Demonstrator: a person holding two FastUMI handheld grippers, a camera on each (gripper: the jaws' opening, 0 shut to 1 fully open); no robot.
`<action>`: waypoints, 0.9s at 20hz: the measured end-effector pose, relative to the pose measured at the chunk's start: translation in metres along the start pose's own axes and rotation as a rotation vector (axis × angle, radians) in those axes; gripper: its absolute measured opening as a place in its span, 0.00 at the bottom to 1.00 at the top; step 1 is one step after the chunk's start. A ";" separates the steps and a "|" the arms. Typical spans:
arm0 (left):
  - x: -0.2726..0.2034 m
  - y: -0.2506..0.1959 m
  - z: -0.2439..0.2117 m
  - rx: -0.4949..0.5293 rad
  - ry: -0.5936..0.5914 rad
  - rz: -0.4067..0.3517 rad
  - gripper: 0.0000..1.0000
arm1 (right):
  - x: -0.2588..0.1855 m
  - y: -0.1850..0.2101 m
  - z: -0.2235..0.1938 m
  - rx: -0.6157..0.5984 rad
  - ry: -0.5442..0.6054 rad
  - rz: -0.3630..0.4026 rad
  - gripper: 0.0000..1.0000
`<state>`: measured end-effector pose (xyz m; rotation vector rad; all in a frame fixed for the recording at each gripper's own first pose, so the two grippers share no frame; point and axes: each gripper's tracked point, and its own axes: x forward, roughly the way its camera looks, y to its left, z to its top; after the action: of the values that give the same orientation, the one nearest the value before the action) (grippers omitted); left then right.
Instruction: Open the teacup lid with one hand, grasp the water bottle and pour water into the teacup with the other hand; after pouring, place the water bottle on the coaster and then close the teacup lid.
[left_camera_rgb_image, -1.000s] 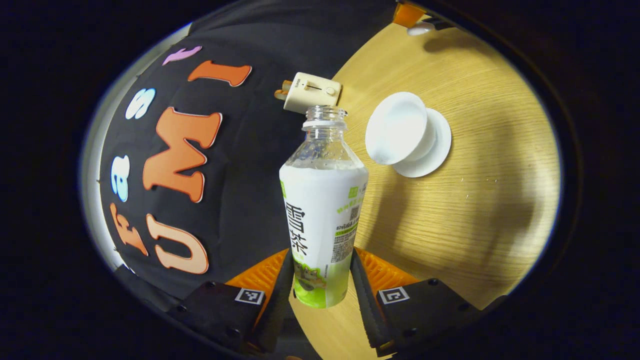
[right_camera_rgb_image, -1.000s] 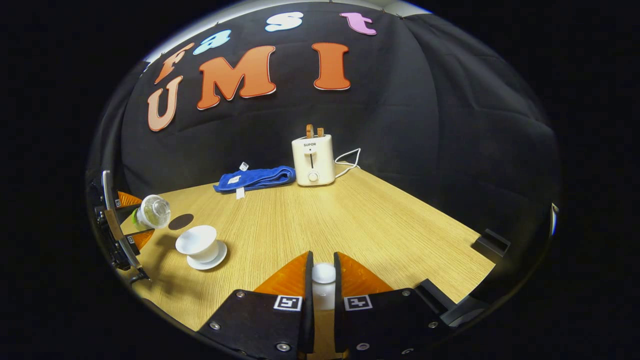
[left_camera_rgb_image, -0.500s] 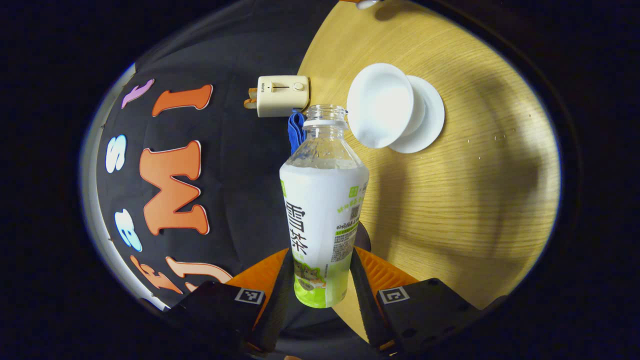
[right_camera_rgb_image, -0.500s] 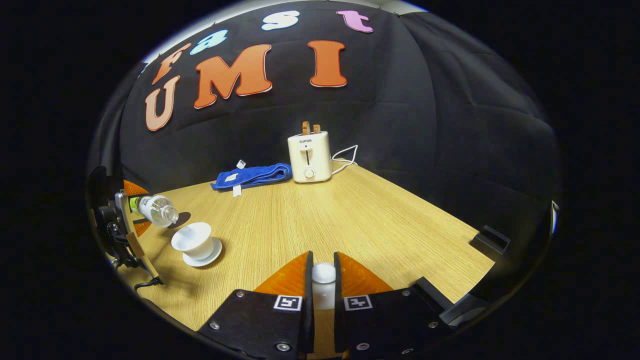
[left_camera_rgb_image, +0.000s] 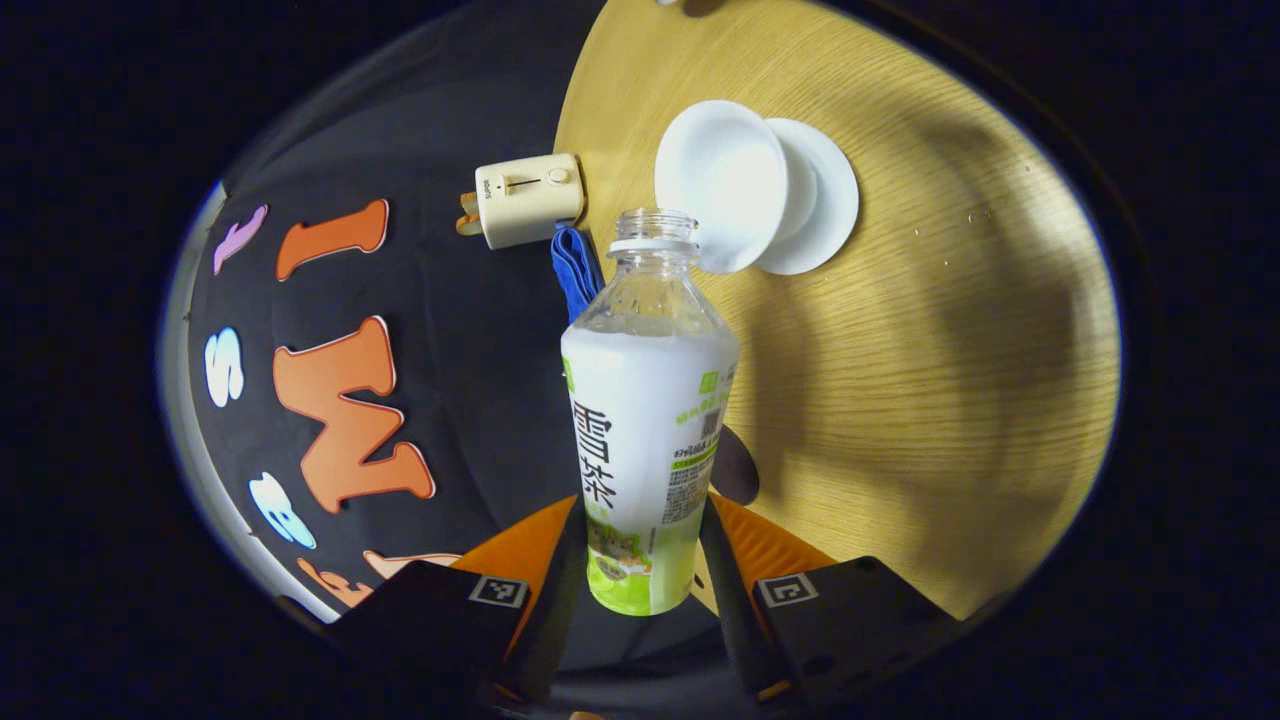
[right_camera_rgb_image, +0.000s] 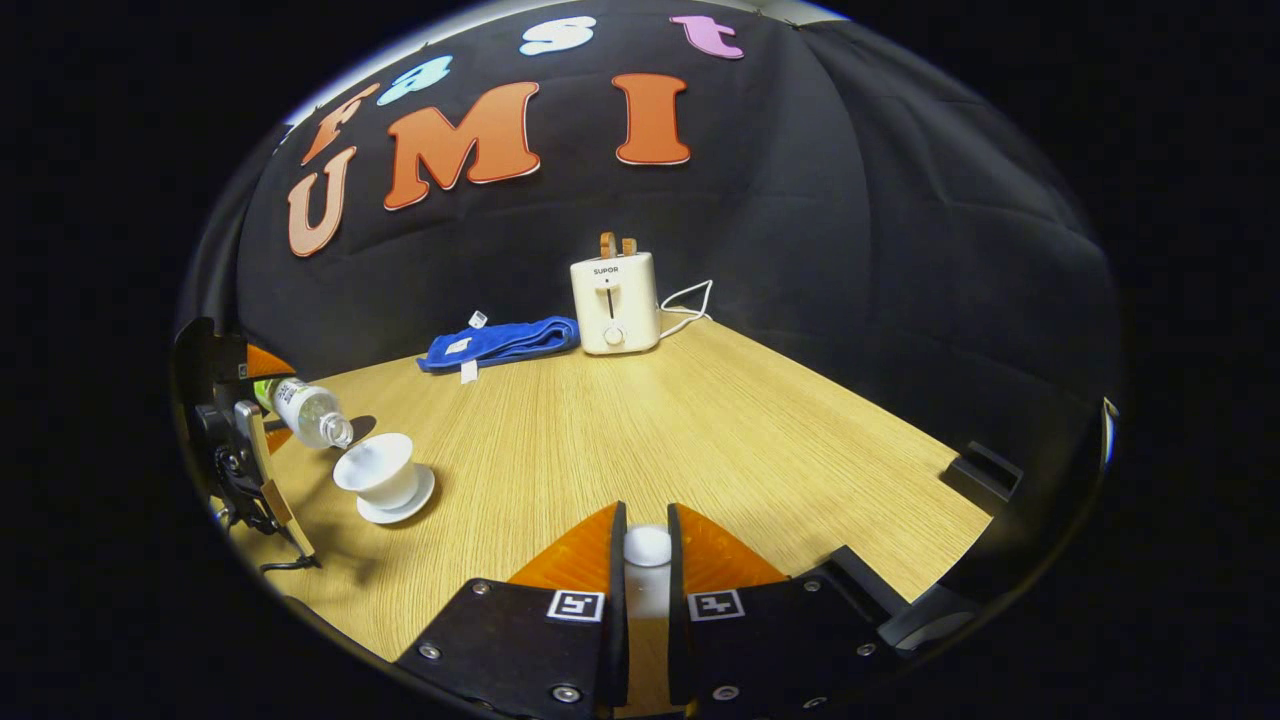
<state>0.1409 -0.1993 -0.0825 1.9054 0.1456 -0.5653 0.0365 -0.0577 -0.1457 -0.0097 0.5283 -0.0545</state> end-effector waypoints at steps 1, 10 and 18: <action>0.001 0.004 0.001 0.019 -0.001 0.010 0.66 | 0.000 0.000 0.000 0.002 0.002 0.001 0.16; -0.006 0.027 0.012 0.156 -0.015 0.056 0.69 | -0.001 -0.004 -0.004 0.011 0.009 -0.001 0.16; -0.007 0.036 0.016 0.238 0.006 0.062 0.70 | -0.003 -0.008 -0.006 0.024 0.011 -0.003 0.16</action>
<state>0.1422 -0.2264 -0.0536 2.1343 0.0230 -0.5547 0.0305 -0.0651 -0.1494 0.0138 0.5390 -0.0636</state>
